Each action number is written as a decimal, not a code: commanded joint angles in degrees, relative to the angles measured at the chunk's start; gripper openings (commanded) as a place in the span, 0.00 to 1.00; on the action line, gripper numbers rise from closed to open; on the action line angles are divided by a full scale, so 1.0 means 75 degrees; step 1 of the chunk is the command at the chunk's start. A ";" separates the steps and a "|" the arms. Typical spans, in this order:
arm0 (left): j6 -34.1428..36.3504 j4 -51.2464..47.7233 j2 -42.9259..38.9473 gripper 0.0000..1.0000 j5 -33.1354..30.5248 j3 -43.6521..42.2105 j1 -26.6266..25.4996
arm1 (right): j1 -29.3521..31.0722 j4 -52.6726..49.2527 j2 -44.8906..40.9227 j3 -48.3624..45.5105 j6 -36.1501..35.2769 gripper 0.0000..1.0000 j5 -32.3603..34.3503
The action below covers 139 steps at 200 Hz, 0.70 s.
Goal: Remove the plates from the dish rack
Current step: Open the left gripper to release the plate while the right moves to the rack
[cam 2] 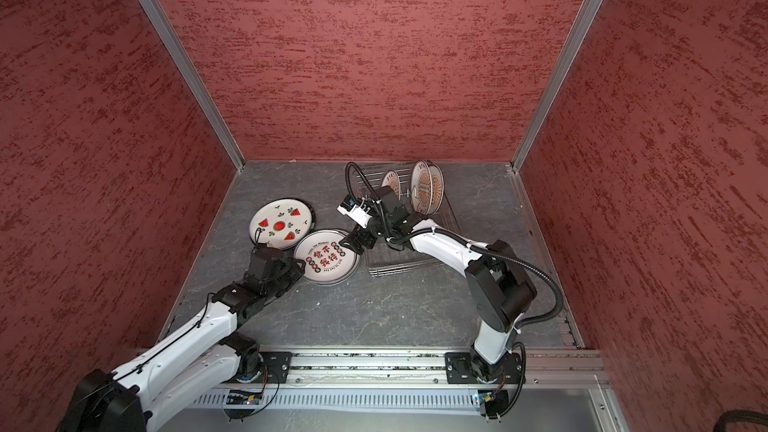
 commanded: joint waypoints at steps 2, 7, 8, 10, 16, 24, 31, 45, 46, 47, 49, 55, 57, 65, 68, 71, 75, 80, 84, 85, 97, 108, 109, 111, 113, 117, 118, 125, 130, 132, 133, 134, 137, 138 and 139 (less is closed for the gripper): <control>0.0152 0.0074 0.0156 0.40 -0.0222 0.0165 -0.0075 | 0.0060 0.0162 -0.0244 -0.0004 -0.0157 0.97 0.0106; 0.0148 0.0086 0.0209 0.40 -0.0227 0.0171 -0.0087 | 0.0061 0.0168 -0.0244 -0.0014 -0.0157 0.97 0.0107; 0.0151 0.0092 0.0222 0.40 -0.0228 0.0171 -0.0094 | 0.0061 0.0165 -0.0244 -0.0015 -0.0157 0.97 0.0107; 0.0147 0.0094 0.0233 0.40 -0.0228 0.0171 -0.0104 | 0.0061 0.0165 -0.0253 -0.0016 -0.0157 0.97 0.0107; 0.0143 0.0110 0.0286 0.40 -0.0239 0.0189 -0.0129 | 0.0061 0.0178 -0.0248 -0.0027 -0.0157 0.97 0.0107; 0.0154 0.0111 0.0338 0.41 -0.0261 0.0211 -0.0135 | 0.0063 0.0182 -0.0255 -0.0028 -0.0150 0.97 0.0122; 0.0154 0.0111 0.0379 0.41 -0.0269 0.0206 -0.0135 | 0.0063 0.0182 -0.0254 -0.0028 -0.0167 0.97 0.0119; 0.0151 0.0134 0.0450 0.41 -0.0275 0.0206 -0.0141 | 0.0073 0.0185 -0.0256 -0.0028 -0.0156 0.97 0.0134; 0.0147 0.0134 0.0460 0.41 -0.0281 0.0212 -0.0138 | 0.0073 0.0185 -0.0256 -0.0028 -0.0156 0.97 0.0132; 0.0145 0.0134 0.0459 0.41 -0.0278 0.0215 -0.0136 | 0.0073 0.0191 -0.0251 -0.0028 -0.0151 0.97 0.0131; 0.0146 0.0134 0.0468 0.41 -0.0278 0.0209 -0.0135 | 0.0073 0.0190 -0.0252 -0.0028 -0.0149 0.97 0.0131; 0.0143 0.0142 0.0481 0.41 -0.0275 0.0218 -0.0135 | 0.0072 0.0186 -0.0256 -0.0028 -0.0163 0.97 0.0143; 0.0142 0.0136 0.0482 0.41 -0.0281 0.0218 -0.0141 | 0.0070 0.0191 -0.0256 -0.0028 -0.0158 0.97 0.0143; 0.0142 0.0146 0.0482 0.41 -0.0298 0.0218 -0.0147 | 0.0069 0.0189 -0.0242 -0.0028 -0.0160 0.97 0.0146; 0.0137 0.0152 0.0484 0.41 -0.0308 0.0224 -0.0147 | 0.0072 0.0189 -0.0236 -0.0028 -0.0154 0.97 0.0143; 0.0131 0.0166 0.0482 0.41 -0.0310 0.0210 -0.0147 | 0.0067 0.0193 -0.0245 -0.0028 -0.0156 0.97 0.0148; 0.0132 0.0169 0.0482 0.42 -0.0316 0.0207 -0.0153 | 0.0067 0.0189 -0.0245 -0.0028 -0.0160 0.97 0.0143; 0.0131 0.0181 0.0485 0.41 -0.0310 0.0217 -0.0147 | 0.0069 0.0196 -0.0245 -0.0028 -0.0151 0.97 0.0142; 0.0131 0.0190 0.0484 0.42 -0.0313 0.0218 -0.0147 | 0.0071 0.0186 -0.0245 -0.0028 -0.0156 0.97 0.0142; 0.0131 0.0185 0.0483 0.41 -0.0311 0.0218 -0.0147 | 0.0072 0.0186 -0.0245 -0.0028 -0.0150 0.97 0.0142; 0.0153 0.0181 0.0483 0.42 -0.0321 0.0243 -0.0147 | 0.0073 0.0209 -0.0248 -0.0039 -0.0160 0.97 0.0153; 0.0200 0.0147 0.0443 0.47 -0.0359 0.0273 -0.0148 | 0.0073 0.0266 -0.0264 -0.0051 -0.0135 0.97 0.0197; 0.0212 0.0146 0.0445 0.48 -0.0364 0.0275 -0.0148 | 0.0073 0.0272 -0.0266 -0.0051 -0.0128 0.97 0.0205; 0.0230 0.0137 0.0426 0.50 -0.0367 0.0294 -0.0147 | 0.0064 0.0277 -0.0271 -0.0060 -0.0114 0.97 0.0220; 0.0270 0.0120 0.0401 0.51 -0.0386 0.0296 -0.0147 | 0.0065 0.0311 -0.0283 -0.0068 -0.0105 0.97 0.0238; 0.0315 0.0083 0.0356 0.54 -0.0428 0.0312 -0.0147 | 0.0072 0.0365 -0.0300 -0.0092 -0.0088 0.97 0.0293; 0.0323 0.0068 0.0337 0.55 -0.0439 0.0318 -0.0147 | 0.0061 0.0381 -0.0308 -0.0095 -0.0063 0.97 0.0306; 0.0381 -0.0039 0.0218 0.61 -0.0541 0.0356 -0.0145 | 0.0070 0.0519 -0.0349 -0.0146 0.0012 0.97 0.0446; 0.0453 -0.0112 0.0113 0.64 -0.0612 0.0390 -0.0147 | 0.0072 0.0637 -0.0391 -0.0186 0.0091 0.97 0.0575; 0.0475 -0.0133 0.0073 0.66 -0.0634 0.0393 -0.0144 | 0.0067 0.0685 -0.0410 -0.0205 0.0128 0.97 0.0623; 0.0484 -0.0140 0.0037 0.67 -0.0648 0.0399 -0.0145 | 0.0064 0.0710 -0.0421 -0.0216 0.0138 0.97 0.0652; 0.0501 -0.0144 0.0014 0.67 -0.0655 0.0408 -0.0146 | 0.0063 0.0735 -0.0421 -0.0227 0.0155 0.97 0.0679; 0.0542 -0.0166 -0.0058 0.69 -0.0683 0.0416 -0.0138 | 0.0063 0.0809 -0.0456 -0.0262 0.0190 0.97 0.0771; 0.0553 -0.0174 -0.0093 0.70 -0.0690 0.0423 -0.0136 | 0.0068 0.0837 -0.0462 -0.0268 0.0204 0.97 0.0802; 0.0576 -0.0178 -0.0122 0.71 -0.0699 0.0426 -0.0136 | 0.0065 0.0863 -0.0476 -0.0277 0.0229 0.97 0.0836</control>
